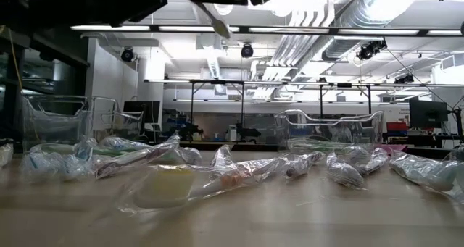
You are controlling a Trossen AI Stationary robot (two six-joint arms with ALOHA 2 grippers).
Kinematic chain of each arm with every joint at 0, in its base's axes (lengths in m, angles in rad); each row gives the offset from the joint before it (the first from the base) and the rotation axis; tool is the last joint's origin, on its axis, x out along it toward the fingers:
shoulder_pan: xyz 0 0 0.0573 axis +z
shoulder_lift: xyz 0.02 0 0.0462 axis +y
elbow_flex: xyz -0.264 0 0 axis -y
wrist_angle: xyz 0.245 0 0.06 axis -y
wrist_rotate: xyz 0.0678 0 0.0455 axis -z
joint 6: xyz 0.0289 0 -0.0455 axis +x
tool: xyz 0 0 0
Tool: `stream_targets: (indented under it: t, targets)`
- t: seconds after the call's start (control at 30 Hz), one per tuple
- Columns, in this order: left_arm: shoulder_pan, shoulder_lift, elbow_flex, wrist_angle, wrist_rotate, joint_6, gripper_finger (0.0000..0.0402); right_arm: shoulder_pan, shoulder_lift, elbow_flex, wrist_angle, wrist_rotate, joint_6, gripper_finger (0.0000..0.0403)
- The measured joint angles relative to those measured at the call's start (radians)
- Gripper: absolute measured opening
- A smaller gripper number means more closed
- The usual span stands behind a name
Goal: Pick & Place Toothbrushes
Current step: Put the orange toothbrush into the top left transparent bin
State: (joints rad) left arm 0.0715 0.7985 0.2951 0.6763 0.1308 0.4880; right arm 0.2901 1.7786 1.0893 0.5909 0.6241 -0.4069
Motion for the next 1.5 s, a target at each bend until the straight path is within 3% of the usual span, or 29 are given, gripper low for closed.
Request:
stream_targets:
  t: [0.13,0.3,1.07,1.2,1.43,1.5]
  targets:
    - [0.0,0.064,0.032,0.013,0.113,-0.002,0.0177,-0.002,0.0,0.0,-0.002,0.059,-0.021,0.001]
    - [0.0,0.105,0.077,0.016,0.195,-0.002,0.0177,-0.002,0.0,0.0,-0.011,0.054,-0.02,0.001]
    - [0.0,0.129,0.086,0.082,0.278,-0.031,0.0173,-0.016,0.0,0.0,-0.042,0.001,0.021,0.001]
    - [0.0,0.129,0.086,0.082,0.277,-0.023,0.014,-0.016,0.0,0.0,-0.042,0.001,0.021,0.0011]
    - [0.0,0.129,0.085,0.077,0.268,-0.007,0.0029,-0.015,0.0,0.0,-0.047,0.003,0.018,0.0014]
    - [-0.001,0.129,0.085,0.075,0.268,0.004,0.0018,-0.015,0.001,0.0,-0.048,0.001,0.017,0.0017]
